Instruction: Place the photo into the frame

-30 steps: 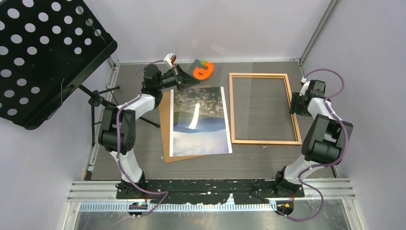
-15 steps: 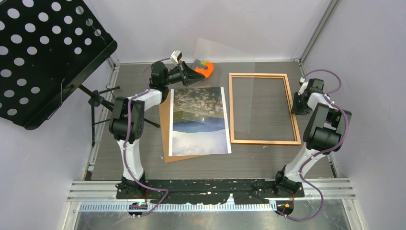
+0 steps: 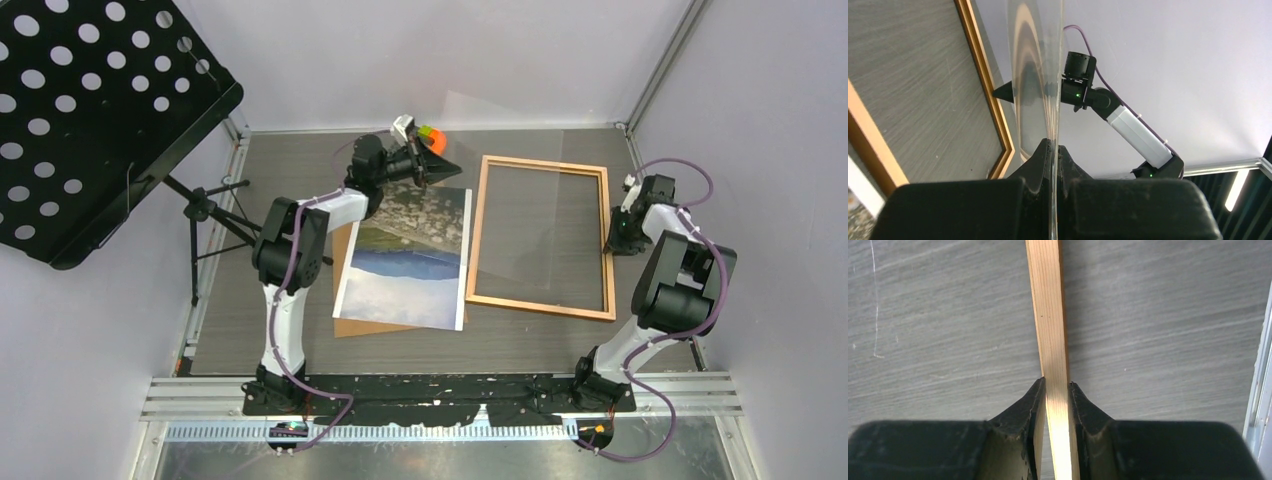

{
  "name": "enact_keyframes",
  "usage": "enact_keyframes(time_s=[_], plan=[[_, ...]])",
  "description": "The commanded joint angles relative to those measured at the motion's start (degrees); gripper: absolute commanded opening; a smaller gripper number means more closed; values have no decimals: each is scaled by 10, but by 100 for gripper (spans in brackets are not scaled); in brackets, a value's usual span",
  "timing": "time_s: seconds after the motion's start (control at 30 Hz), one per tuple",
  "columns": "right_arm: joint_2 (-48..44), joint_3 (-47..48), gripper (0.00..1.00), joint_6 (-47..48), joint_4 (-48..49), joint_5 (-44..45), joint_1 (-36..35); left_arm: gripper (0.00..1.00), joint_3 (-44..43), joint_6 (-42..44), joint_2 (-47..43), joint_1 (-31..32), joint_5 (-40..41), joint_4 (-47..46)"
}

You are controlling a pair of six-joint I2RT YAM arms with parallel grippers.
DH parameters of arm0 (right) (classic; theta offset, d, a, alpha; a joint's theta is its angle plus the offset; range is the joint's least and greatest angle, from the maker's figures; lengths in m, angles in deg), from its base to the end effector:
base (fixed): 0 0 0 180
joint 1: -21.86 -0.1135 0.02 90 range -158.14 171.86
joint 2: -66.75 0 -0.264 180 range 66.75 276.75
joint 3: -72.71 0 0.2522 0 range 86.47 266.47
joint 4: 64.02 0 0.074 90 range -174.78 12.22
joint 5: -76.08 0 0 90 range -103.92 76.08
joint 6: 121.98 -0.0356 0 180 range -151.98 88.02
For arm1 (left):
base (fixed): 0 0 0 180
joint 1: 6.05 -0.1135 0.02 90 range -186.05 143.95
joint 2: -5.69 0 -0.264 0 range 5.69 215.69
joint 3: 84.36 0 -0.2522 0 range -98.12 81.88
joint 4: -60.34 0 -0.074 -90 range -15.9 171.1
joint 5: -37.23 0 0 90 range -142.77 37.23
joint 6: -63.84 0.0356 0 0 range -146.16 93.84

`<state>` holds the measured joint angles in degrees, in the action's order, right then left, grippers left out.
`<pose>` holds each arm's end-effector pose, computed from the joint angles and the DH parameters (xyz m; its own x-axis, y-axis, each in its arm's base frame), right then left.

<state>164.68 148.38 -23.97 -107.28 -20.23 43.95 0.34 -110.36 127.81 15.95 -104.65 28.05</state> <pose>0.3120 -0.1224 0.1799 -0.8813 0.2082 -0.4243 0.2108 0.9766 0.0413 0.4355 -0.2061 0.2325 -0.9435 -0.2812 -0.1752 0.1847 -0.0073 -0.9828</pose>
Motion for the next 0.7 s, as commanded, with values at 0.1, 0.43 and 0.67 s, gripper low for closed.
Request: enact_keyframes(time_s=[0.1, 0.43, 0.67], plan=[[-57, -26, 6, -4, -31, -37, -1, 0, -56, -43, 45, 53, 38, -21], [-51, -6, 12, 6, -39, -39, 10, 0, -99, -84, 111, 95, 56, -46], [-14, 18, 6, -1, -21, -30, 14, 0, -122, -96, 136, 98, 53, -52]])
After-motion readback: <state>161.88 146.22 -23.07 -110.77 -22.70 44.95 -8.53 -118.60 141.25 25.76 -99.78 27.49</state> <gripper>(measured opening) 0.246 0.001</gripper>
